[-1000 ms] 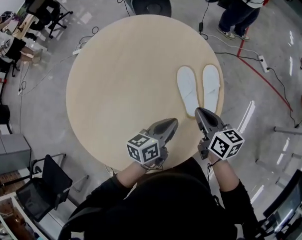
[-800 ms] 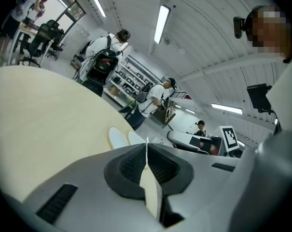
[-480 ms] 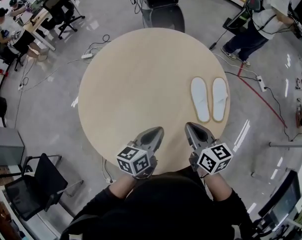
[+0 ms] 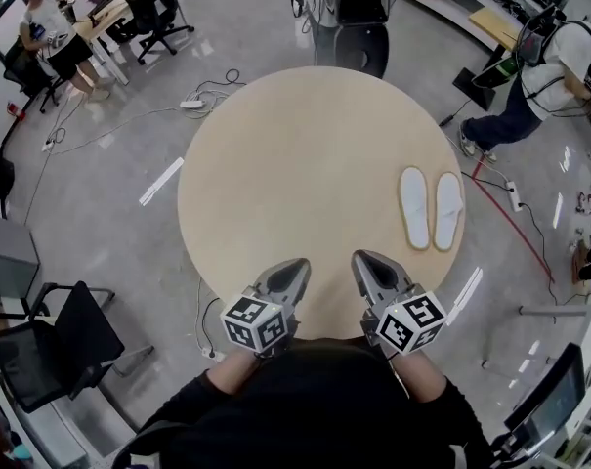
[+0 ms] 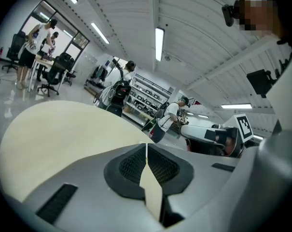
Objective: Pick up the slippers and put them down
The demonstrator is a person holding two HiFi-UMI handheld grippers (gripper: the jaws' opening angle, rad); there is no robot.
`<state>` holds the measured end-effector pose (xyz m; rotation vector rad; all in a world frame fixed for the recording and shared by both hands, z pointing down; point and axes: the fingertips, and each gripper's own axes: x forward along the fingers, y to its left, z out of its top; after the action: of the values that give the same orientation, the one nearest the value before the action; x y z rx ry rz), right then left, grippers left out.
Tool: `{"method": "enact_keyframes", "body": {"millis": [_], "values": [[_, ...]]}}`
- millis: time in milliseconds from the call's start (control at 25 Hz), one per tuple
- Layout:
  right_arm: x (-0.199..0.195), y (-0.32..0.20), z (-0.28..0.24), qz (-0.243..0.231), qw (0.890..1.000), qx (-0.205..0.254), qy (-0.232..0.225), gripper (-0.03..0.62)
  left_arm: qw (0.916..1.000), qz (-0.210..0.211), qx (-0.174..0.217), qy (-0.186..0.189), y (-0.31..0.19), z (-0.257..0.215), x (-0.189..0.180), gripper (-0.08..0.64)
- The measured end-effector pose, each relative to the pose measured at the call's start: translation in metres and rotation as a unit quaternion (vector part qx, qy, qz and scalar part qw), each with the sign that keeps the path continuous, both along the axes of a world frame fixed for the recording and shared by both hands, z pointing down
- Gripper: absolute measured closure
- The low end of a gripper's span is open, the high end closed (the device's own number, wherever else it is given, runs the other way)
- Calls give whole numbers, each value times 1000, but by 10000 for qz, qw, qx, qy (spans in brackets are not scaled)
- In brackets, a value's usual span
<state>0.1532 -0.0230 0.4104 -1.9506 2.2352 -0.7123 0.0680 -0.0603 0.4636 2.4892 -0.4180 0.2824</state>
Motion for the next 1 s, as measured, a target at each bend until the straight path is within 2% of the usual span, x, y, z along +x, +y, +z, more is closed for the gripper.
{"method": "enact_keyframes", "body": {"millis": [160,400,560,760,1000], "values": [[-30,-7,-12,43,9999,102,66,577,9996,61,217,160,-10,-19,-23,532],[-96,-2,-16,59,9996,242,97,577,9997,134,116,164,-3,-15,-83,532],[-131,-6,-13,9,9995,298,84,577,9996,-45,205,184,-9,-20,-122,532],[-151,-10,-12,-162,9997,190,46,577,9984,-377,315,277,-9,-30,-151,532],[-163,-15,-6,-396,9990,21,227,577,9957,-781,106,492,-11,-31,-172,532]]}}
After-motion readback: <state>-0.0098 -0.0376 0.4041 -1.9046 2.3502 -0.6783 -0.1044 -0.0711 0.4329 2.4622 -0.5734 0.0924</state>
